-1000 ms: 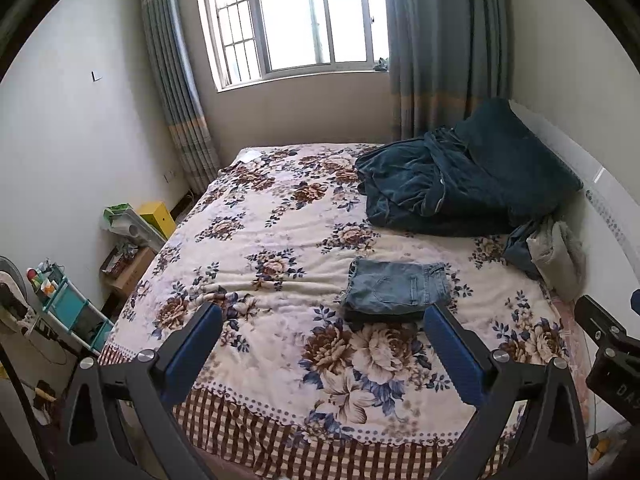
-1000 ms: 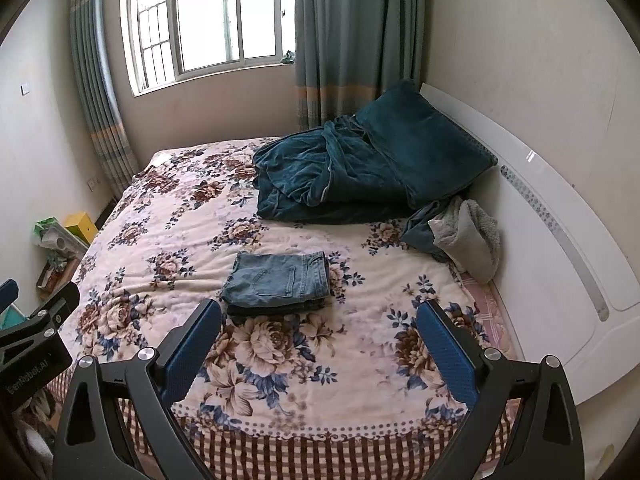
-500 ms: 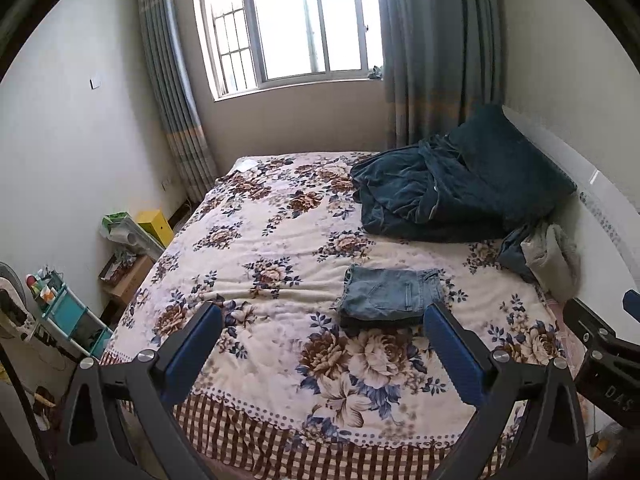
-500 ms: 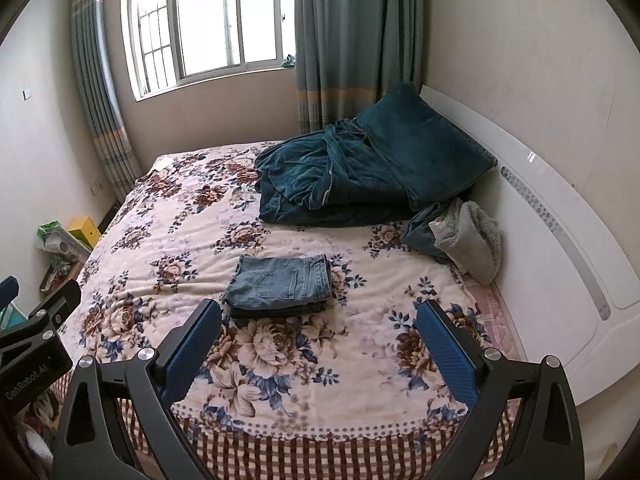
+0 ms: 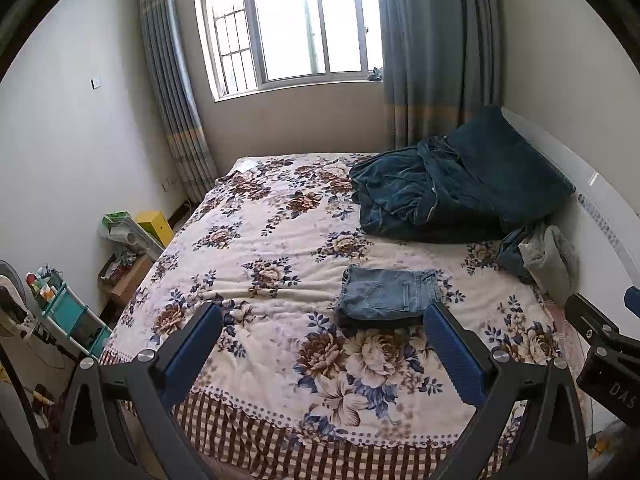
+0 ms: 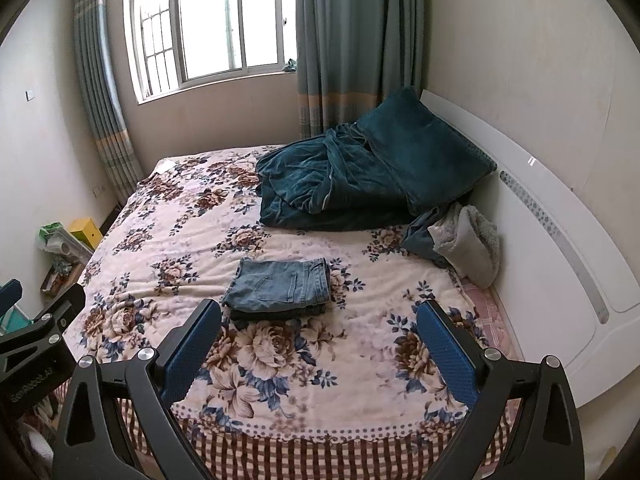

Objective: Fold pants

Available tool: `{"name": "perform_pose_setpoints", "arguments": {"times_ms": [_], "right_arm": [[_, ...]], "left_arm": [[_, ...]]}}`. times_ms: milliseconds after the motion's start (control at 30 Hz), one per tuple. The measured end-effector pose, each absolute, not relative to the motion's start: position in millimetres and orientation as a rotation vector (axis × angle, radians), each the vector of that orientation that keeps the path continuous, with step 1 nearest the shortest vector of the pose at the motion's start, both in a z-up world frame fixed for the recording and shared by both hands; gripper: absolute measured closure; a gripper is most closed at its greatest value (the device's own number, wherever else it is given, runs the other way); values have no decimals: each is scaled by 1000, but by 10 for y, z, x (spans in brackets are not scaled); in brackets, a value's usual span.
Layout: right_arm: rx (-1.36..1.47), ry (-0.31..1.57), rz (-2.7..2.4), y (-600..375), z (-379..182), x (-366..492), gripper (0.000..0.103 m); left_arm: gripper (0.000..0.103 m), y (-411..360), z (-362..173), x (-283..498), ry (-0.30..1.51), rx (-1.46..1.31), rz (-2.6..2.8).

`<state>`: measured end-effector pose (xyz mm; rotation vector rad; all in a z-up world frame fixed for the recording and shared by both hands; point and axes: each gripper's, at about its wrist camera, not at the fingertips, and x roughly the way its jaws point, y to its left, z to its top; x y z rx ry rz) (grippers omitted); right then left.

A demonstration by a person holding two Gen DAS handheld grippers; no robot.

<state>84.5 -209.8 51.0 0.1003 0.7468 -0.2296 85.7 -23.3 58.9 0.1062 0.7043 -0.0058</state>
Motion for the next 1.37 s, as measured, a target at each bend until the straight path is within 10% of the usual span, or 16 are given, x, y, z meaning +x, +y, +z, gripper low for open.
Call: {"name": "perform_pose_setpoints", "arguments": {"times_ms": [1367], "right_arm": [[113,746,-222,-2084,605,868,0]], "left_arm": [[0,-240,651,762,680,103,7]]}}
